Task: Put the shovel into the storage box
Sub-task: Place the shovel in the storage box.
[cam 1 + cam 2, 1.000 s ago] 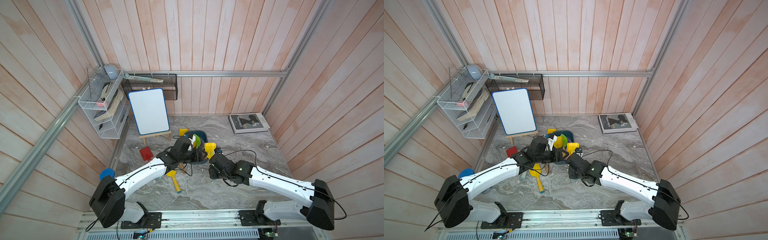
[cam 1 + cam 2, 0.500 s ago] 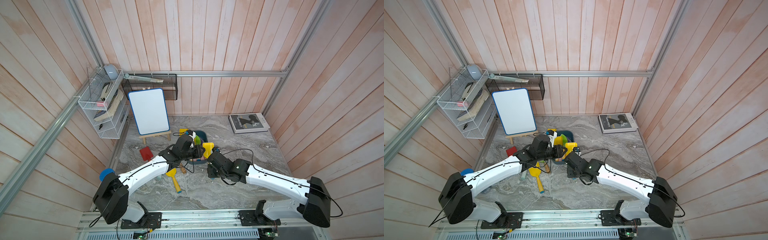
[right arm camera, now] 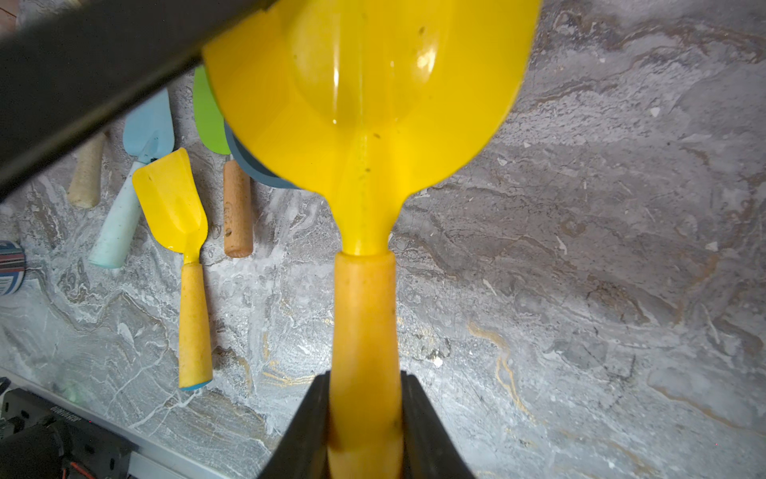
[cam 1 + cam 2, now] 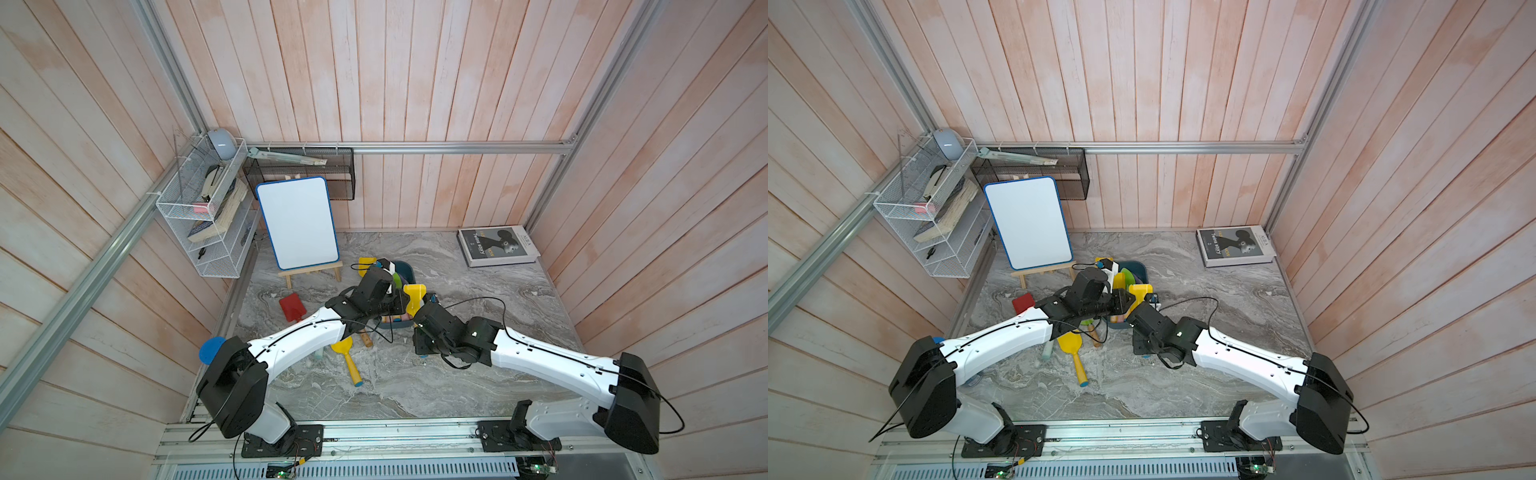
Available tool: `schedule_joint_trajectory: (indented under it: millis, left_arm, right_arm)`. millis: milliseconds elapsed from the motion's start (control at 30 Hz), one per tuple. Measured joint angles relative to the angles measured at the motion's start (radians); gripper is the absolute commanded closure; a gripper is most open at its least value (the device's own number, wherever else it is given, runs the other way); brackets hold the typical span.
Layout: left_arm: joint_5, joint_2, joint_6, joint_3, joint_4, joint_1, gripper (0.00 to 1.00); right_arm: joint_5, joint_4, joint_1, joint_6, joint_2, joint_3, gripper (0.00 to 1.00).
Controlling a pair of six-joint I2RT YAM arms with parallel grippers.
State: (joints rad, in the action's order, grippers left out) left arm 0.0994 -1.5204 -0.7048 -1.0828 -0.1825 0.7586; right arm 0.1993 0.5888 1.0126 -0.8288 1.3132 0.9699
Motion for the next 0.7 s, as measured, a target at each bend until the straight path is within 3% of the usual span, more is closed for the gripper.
schedule_joint_trajectory:
  millis: [533,700]
  left_arm:
    - [-0.034,-0.035,0.009,-0.016,-0.016,0.009,0.97]
    - [-0.052,-0.037,0.012,-0.028,-0.035,0.013,0.98]
  right_arm:
    - [-0.014,-0.008,-0.002,0.001,0.009,0.000,1.00]
    - [-0.013,-0.010,-0.002,0.002,0.009,0.000,0.63]
